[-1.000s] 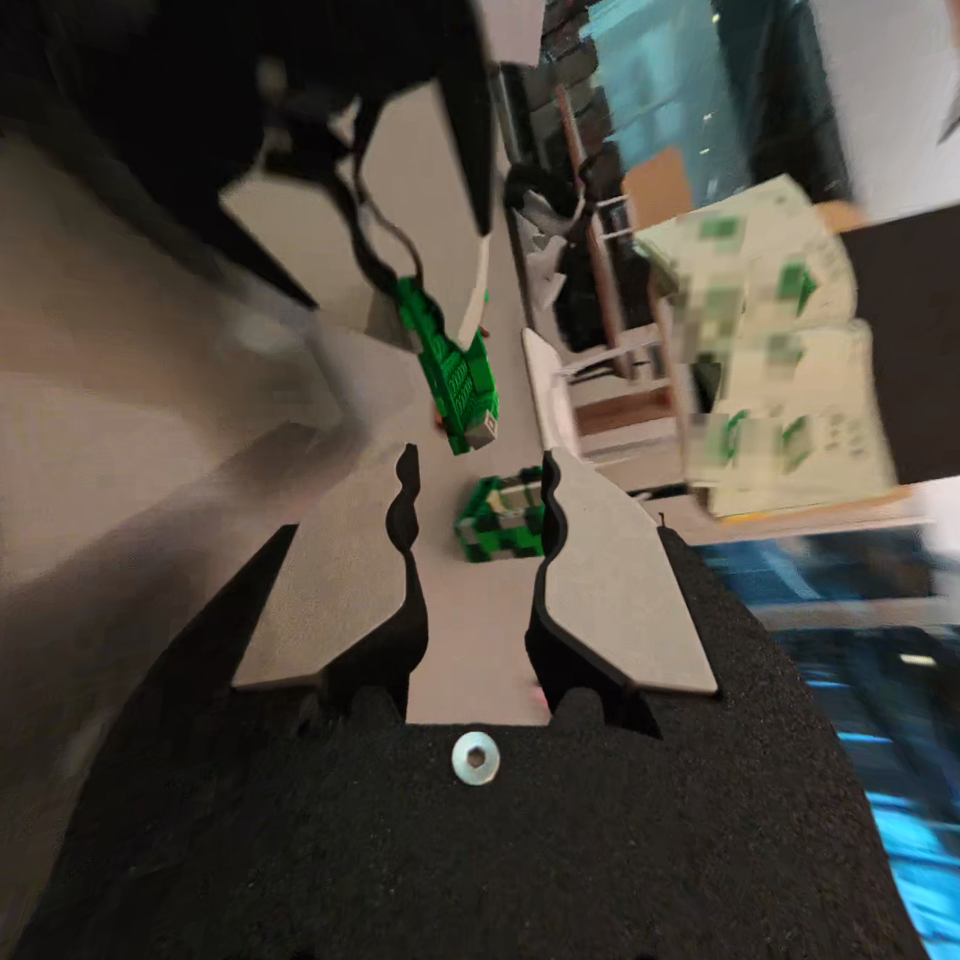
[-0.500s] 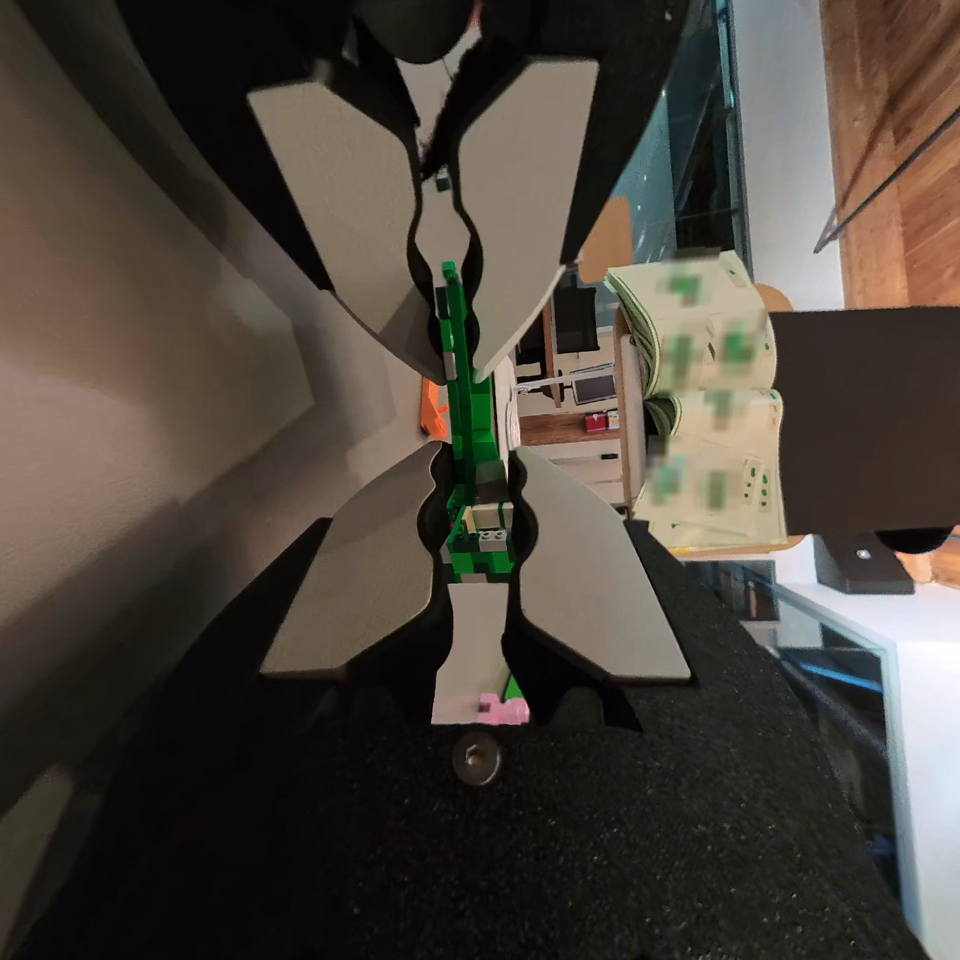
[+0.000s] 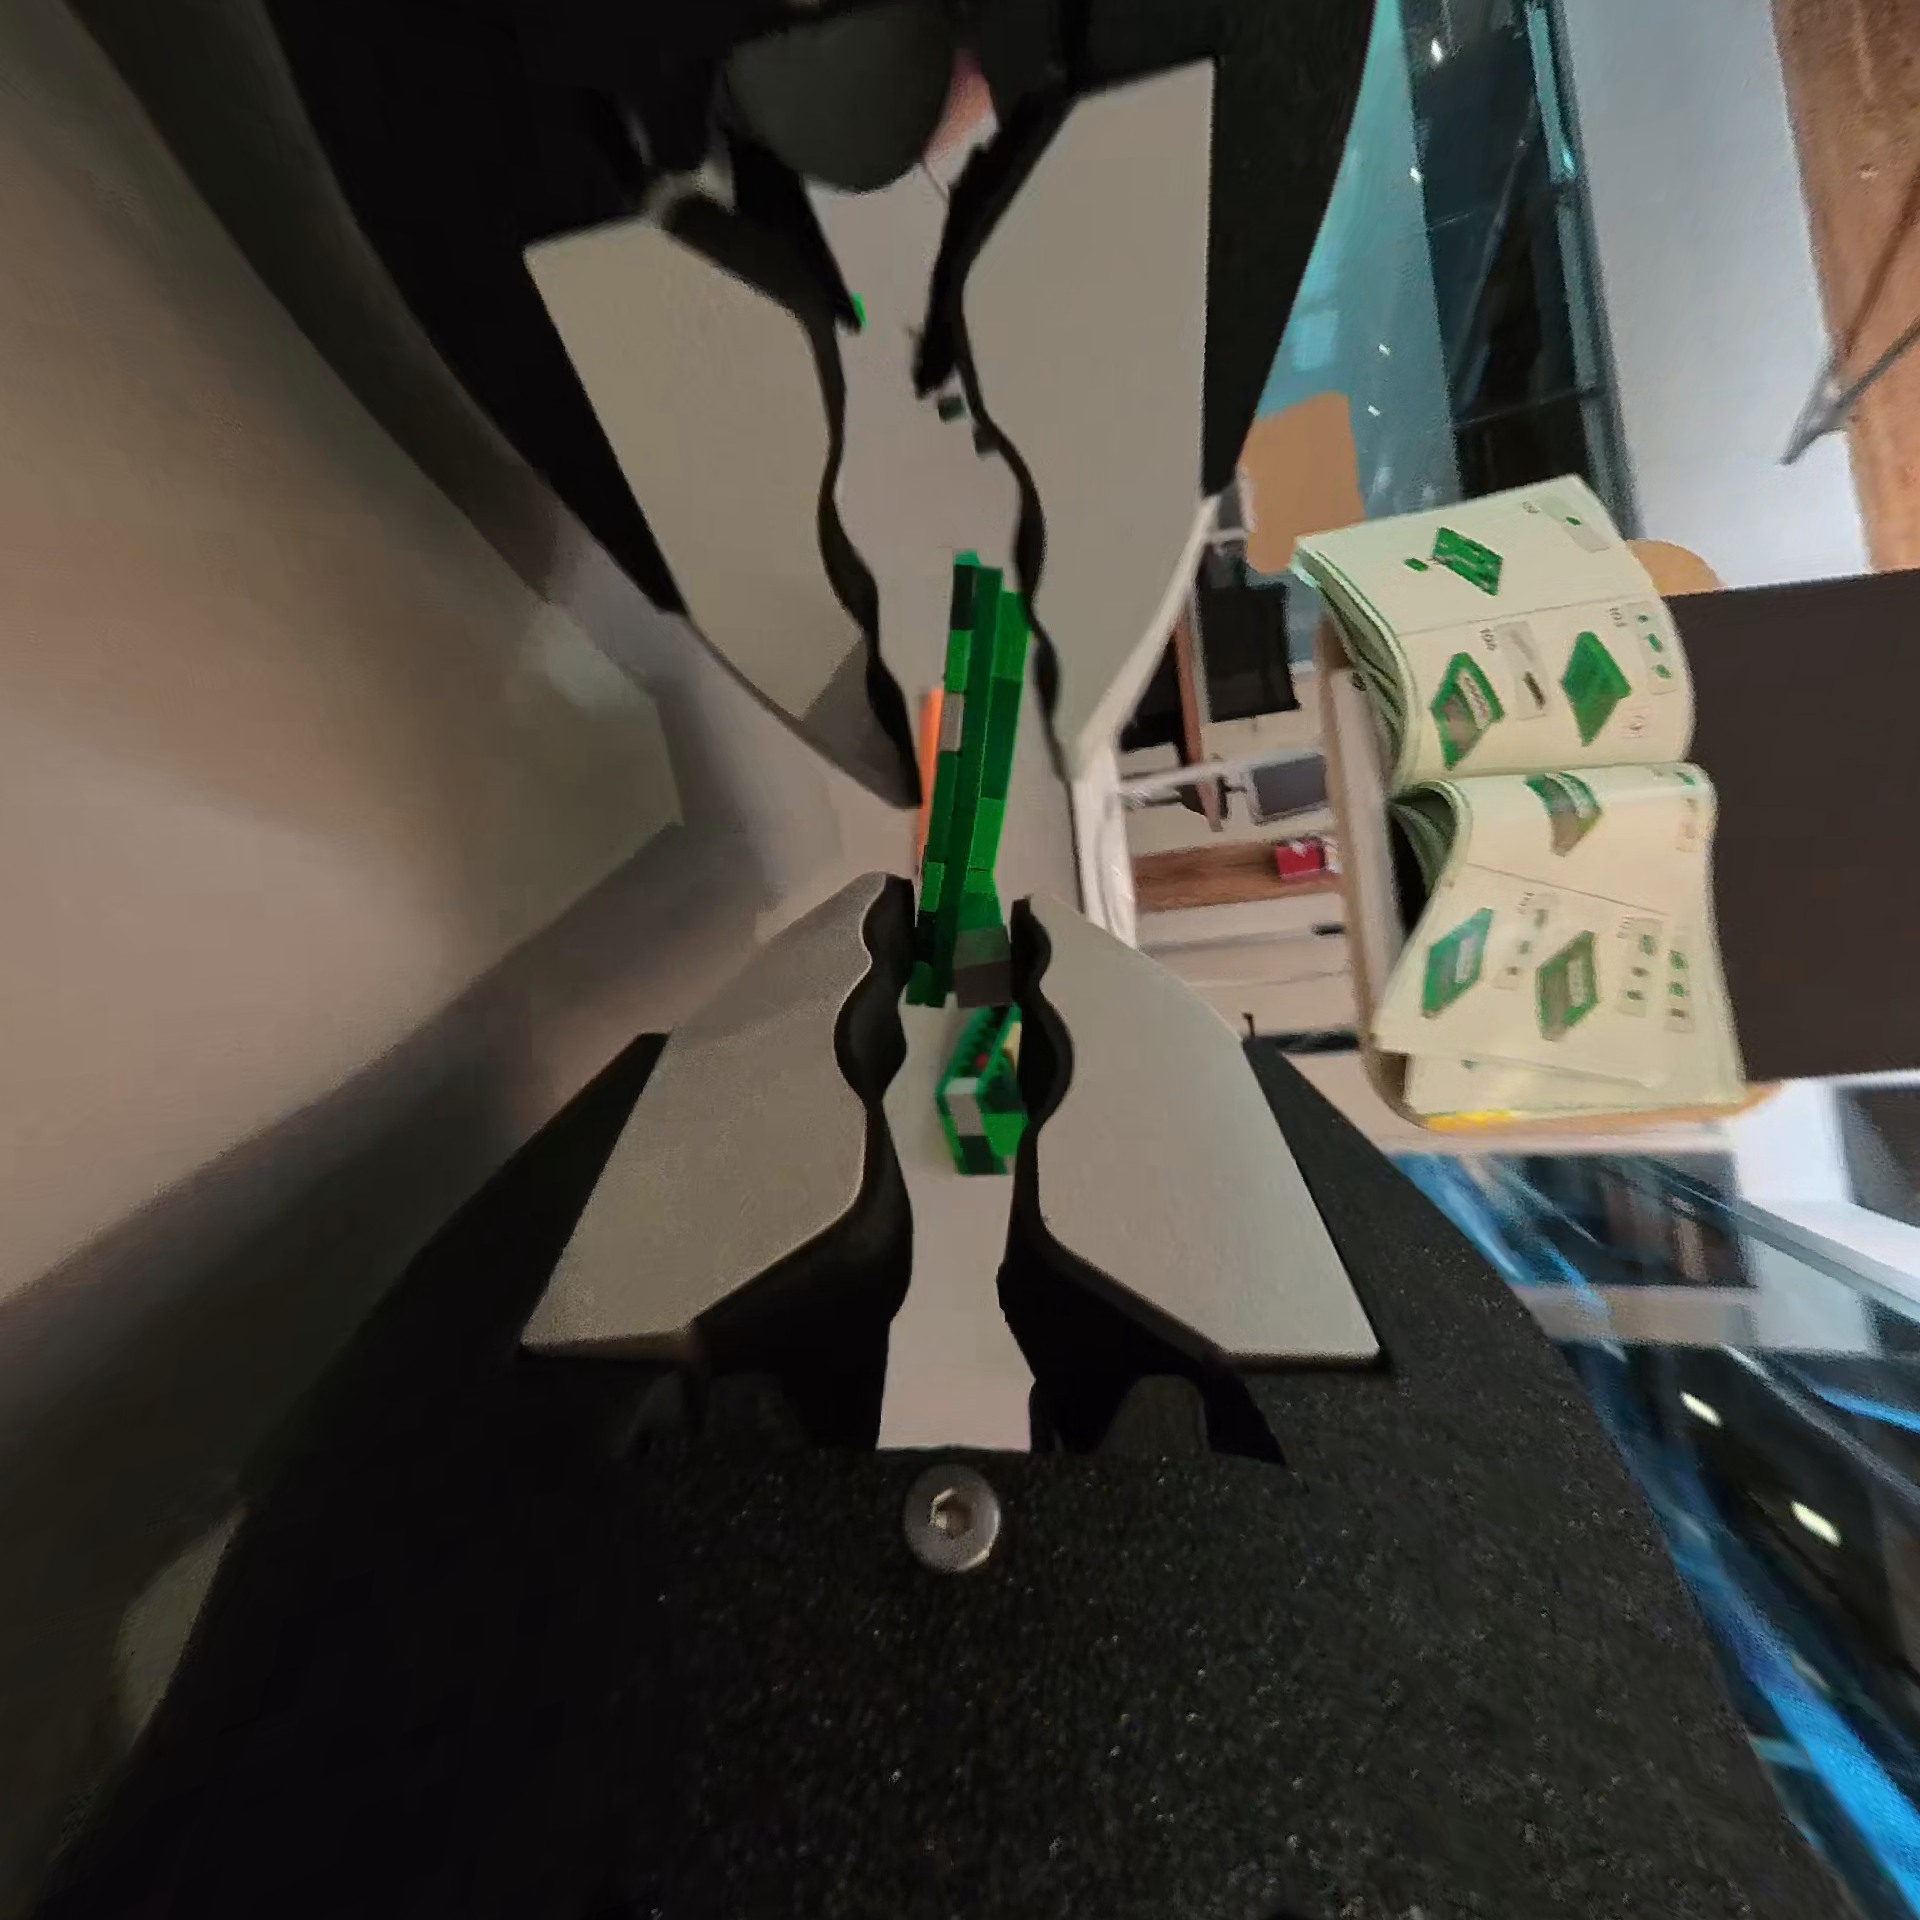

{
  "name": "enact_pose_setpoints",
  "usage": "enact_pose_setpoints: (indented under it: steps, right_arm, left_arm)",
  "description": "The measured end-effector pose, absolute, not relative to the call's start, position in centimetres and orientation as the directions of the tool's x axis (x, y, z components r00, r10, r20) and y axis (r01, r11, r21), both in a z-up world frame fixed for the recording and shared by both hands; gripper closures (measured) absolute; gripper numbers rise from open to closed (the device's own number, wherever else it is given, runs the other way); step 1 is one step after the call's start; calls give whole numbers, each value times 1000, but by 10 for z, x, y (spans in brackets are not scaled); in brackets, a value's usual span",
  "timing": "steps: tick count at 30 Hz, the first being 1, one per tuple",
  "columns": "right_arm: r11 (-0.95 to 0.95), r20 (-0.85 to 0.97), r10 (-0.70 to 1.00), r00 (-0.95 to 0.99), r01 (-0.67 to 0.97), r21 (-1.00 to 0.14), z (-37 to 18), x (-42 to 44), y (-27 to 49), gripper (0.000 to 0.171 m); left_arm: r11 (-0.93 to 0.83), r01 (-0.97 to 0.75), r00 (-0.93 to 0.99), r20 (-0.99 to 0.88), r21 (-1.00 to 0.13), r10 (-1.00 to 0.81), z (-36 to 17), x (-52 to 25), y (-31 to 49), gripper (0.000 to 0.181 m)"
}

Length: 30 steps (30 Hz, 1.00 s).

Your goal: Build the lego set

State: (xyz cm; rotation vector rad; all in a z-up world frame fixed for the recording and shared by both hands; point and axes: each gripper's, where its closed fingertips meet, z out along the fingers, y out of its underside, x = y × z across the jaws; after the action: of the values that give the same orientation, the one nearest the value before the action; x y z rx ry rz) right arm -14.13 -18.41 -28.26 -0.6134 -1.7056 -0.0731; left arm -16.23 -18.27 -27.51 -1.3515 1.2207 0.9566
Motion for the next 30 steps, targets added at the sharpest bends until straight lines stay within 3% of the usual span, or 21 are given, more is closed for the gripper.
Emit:
enact_pose_setpoints:
  steps: [2, 7, 10, 15, 21, 27, 30]
  right_arm:
    - [860, 911, 397, -115, 392, -326, -282, -141, -189, 153]
    - [813, 847, 522, -97, 358, -460, -277, -138, -190, 149]
    - [790, 821, 565, -83, 341, -510, -275, -136, -192, 148]
    - [826, 860, 503, -90, 343, -447, -277, -135, -192, 150]
    - [897, 936, 334, -112, 344, -279, -278, -135, -193, 153]
    - [861, 886, 442, -139, 341, -376, -283, -133, -194, 153]
    - [823, 831, 541, -134, 289, -489, -280, -130, -194, 153]
  left_arm:
    - [42, -991, 115, -981, -123, -156, -278, -165, -181, 143]
    - [85, -988, 111, -975, -129, -191, -281, -158, -185, 173]
    - [99, -984, 127, -972, -148, -196, -280, -157, -187, 174]
    - [95, -983, 135, -968, -158, -211, -282, -157, -187, 174]
    - [95, -981, 144, -963, -169, -227, -284, -156, -188, 175]
    - [114, -980, 134, -961, -165, -242, -287, -153, -188, 173]
    - [150, -966, 182, -964, -212, -192, -273, -154, -188, 149]
